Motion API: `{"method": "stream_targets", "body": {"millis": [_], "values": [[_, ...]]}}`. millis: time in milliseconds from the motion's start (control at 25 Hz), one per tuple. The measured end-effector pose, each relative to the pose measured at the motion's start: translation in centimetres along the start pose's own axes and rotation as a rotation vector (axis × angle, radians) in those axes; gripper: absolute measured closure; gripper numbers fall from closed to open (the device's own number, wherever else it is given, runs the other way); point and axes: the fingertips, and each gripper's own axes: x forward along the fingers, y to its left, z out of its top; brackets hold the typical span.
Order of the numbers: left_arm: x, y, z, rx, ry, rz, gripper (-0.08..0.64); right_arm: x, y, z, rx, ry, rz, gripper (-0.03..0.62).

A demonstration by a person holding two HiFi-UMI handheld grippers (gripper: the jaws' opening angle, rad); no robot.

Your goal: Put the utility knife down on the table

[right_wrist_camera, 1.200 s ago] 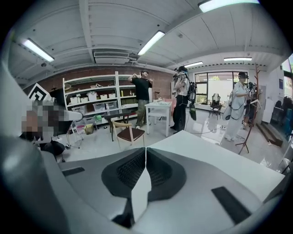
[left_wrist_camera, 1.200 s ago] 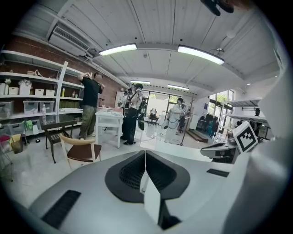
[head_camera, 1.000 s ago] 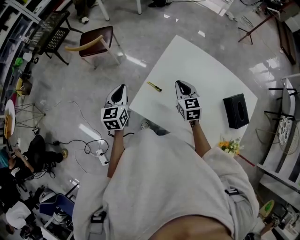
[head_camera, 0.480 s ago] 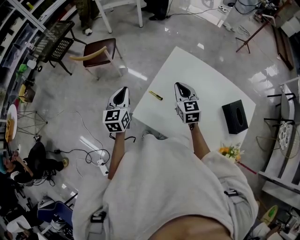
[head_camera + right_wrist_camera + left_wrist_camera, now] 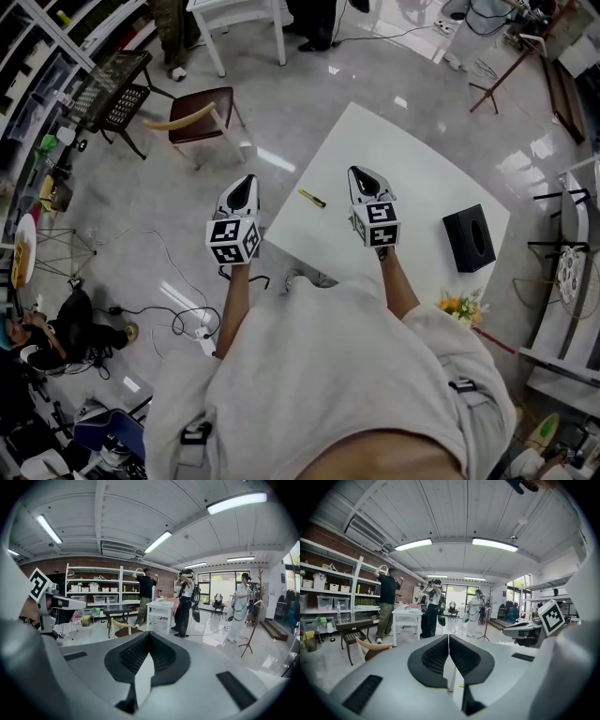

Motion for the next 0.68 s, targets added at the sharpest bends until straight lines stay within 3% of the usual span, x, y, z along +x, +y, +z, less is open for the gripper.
{"method": "stream_targets", "body": {"millis": [680], "values": [[1.0,0.2,1.0,0.018,-0.010,-0.006,0.537,0.6,0.6,1.3,0.008,0.001,0.019,0.560]]}}
